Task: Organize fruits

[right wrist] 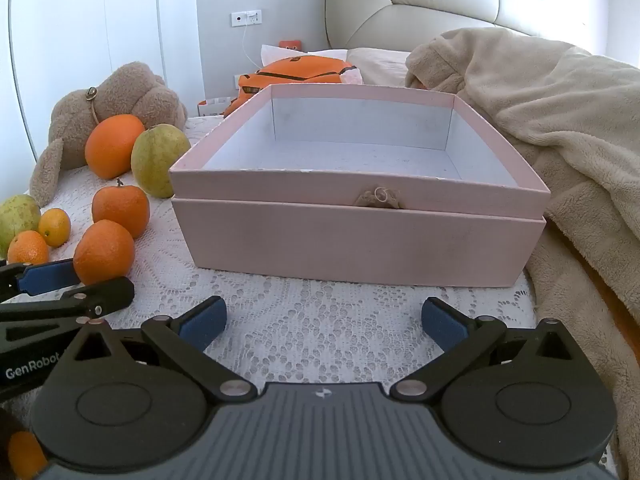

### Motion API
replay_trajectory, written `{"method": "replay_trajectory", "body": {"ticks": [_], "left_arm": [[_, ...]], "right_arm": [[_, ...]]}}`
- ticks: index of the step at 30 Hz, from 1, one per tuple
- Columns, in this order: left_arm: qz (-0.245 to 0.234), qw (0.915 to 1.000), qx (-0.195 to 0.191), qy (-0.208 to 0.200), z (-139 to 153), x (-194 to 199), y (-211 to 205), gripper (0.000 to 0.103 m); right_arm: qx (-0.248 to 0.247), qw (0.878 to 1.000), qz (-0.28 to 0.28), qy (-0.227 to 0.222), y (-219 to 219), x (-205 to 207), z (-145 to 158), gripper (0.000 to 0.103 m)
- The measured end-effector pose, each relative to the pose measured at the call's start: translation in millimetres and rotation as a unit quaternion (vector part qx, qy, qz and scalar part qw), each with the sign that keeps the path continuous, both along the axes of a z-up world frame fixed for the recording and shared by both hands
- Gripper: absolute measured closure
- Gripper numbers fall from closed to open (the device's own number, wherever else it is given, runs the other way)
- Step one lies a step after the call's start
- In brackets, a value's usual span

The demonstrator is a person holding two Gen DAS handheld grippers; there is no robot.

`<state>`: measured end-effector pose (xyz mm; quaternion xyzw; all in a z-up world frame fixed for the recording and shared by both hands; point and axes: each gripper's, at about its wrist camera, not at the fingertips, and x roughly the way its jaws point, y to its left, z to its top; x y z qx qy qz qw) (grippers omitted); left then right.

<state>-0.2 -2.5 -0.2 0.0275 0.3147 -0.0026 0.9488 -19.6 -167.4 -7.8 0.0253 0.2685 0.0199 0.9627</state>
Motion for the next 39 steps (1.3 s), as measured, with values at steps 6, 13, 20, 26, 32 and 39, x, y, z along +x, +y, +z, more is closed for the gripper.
{"method": "replay_trajectory", "body": {"ticks": [6,13,20,26,32,39], "left_arm": [[0.0,0.9999,-0.013,0.001,0.4,0.2,1.9,0.048],[0.0,0.9999,-0.015,0.001,0.4,0.2,2.3,0.048],[0.0,0.9998,-0.019,0.001,0.6,-1.0,1.7,0.048],[0.0,0.9998,-0.02,0.001,0.2,0.3,3.3,0.048],[0.0,0.9998,-0.02,0.001,0.5,-1.0,5.1,0.048],[0.0,0.9998,-0.019,0.001,0.5,-1.4,6.6,0.048]], "right_arm": [[-0.001,1.0,0.0,0.0,0.2,0.0,0.1,0.0],[-0.001,1.0,0.0,0.0,0.3,-0.1,0.1,0.0],[-0.001,1.0,0.0,0.0,0.3,-0.1,0.1,0.0],[-0.001,1.0,0.0,0.0,0.4,0.0,0.2,0.0],[-0.002,1.0,0.0,0.0,0.5,0.1,0.4,0.0],[-0.001,1.0,0.0,0.0,0.3,0.0,0.3,0.0]]}}
